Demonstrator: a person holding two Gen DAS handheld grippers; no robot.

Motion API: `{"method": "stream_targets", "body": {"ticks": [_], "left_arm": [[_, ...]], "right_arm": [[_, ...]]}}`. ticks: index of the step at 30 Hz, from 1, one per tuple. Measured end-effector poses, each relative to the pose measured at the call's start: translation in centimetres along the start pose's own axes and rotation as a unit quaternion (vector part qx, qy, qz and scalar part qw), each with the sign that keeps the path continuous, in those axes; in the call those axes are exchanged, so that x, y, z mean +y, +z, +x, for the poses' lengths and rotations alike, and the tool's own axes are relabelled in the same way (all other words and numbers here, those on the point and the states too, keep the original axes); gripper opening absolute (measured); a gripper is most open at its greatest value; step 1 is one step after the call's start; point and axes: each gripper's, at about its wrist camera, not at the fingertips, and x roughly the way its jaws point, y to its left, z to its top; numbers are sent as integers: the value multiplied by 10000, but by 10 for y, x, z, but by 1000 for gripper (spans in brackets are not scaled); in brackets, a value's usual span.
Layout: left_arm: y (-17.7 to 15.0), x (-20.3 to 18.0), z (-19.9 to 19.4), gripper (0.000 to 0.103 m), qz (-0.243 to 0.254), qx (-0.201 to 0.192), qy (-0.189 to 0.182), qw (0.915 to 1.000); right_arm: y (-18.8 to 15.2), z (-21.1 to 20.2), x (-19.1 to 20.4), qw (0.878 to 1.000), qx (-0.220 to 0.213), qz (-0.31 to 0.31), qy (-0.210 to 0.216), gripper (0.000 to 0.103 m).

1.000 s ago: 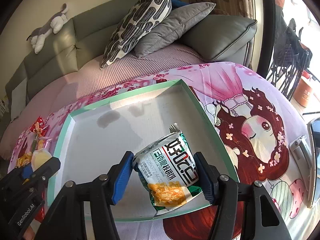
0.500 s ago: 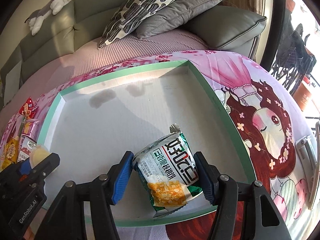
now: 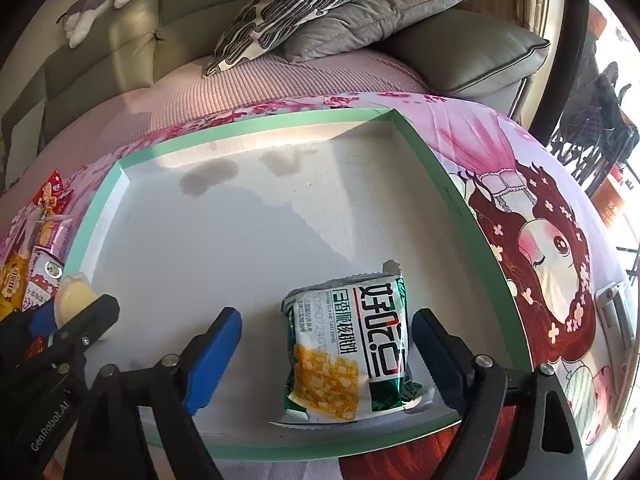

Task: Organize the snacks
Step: 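Lower the jelly cup into the tray and open the left gripper, then move both grippers back over the snack pile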

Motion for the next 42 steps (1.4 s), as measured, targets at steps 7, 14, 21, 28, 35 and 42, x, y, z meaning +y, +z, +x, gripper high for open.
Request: {"method": "stream_targets", "body": {"ticks": [7,14,21,28,35,42], "left_arm": [[3,-1,-9,75,-32,-132,-61,9999],[7,-4,-16,87,3,-310,36,9995],[11,0,-31,92,-45,-683,429,9967],[13,30,-45,92,-573,-836,853,9912],[5,74,-61,92,-951,-895,1302,9829],[-11,120,-75,92,-1447,-813,1429,9757]], "right_arm": [[2,-5,0,9999,-160,-9,-59,103],[3,-12,-3,9994,-319,19,-137,103],[5,-25,-2,9982,-605,12,-8,103],[7,-31,8,9973,-711,-184,-9,103],[5,-34,23,9952,-877,-413,126,103],[2,-31,42,9942,-771,-421,618,103]]}}
